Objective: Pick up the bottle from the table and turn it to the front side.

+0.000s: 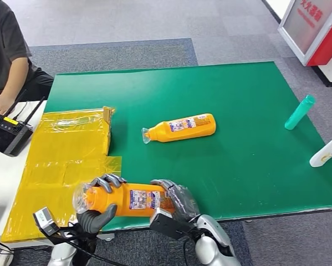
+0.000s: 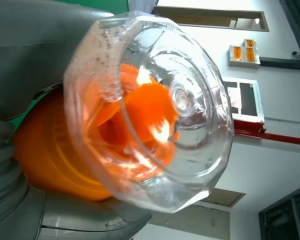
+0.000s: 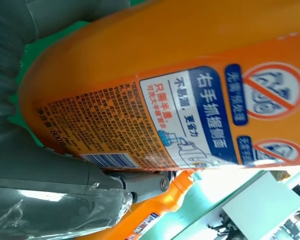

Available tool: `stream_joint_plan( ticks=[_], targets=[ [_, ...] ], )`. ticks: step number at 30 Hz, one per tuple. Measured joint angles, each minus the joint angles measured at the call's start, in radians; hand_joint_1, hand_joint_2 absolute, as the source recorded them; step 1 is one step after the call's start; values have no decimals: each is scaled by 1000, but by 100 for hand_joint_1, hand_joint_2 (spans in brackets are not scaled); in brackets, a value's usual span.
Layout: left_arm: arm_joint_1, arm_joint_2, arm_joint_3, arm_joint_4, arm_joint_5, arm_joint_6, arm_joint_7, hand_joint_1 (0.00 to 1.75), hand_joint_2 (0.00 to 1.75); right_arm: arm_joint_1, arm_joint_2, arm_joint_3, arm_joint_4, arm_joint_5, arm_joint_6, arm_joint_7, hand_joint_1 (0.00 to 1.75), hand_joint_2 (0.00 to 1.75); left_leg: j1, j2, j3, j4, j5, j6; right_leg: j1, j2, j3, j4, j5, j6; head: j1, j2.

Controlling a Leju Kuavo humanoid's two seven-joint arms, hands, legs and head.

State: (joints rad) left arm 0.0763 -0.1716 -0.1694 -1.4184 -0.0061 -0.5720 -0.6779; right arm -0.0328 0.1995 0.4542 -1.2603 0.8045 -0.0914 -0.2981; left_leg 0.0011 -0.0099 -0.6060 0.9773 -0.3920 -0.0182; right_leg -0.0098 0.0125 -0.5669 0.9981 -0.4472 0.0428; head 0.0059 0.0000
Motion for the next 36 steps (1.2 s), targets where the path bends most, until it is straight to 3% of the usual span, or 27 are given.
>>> stream_joint_plan(
  ticks=[9, 15, 18, 23, 28, 36],
  targets=[
    [1, -9, 8, -21, -4, 49, 0, 175, 175, 17, 0, -19, -50, -21, 6, -7, 0, 175, 0, 0, 0, 0, 0, 0, 0, 0, 0, 0, 0, 0, 0, 0],
    [17, -50, 81, -111, -39, 130, 0, 175, 175, 26, 2, -24, -99, -20, 8, -12, 0, 175, 0, 0, 0, 0, 0, 0, 0, 0, 0, 0, 0, 0, 0, 0],
    [22, -66, 120, -168, -117, 198, 0, 175, 175, 36, 4, -27, -120, -11, 9, -10, 0, 175, 0, 0, 0, 0, 0, 0, 0, 0, 0, 0, 0, 0, 0, 0],
    [30, -72, 154, -275, -356, 395, 3, 175, 175, 52, 8, -40, -150, -3, 15, -8, 0, 175, 0, 0, 0, 0, 0, 0, 0, 0, 0, 0, 0, 0, 0, 0],
    [33, -73, 159, -353, -613, 580, 58, 175, 175, 62, 9, -49, -170, 2, 16, 0, 0, 175, 0, 0, 0, 0, 0, 0, 0, 0, 0, 0, 0, 0, 0, 0],
    [36, -73, 158, -393, -661, 608, 76, 175, 175, 73, 10, -60, -187, 2, 17, 3, 0, 175, 0, 0, 0, 0, 0, 0, 0, 0, 0, 0, 0, 0, 0, 0]
  ],
)
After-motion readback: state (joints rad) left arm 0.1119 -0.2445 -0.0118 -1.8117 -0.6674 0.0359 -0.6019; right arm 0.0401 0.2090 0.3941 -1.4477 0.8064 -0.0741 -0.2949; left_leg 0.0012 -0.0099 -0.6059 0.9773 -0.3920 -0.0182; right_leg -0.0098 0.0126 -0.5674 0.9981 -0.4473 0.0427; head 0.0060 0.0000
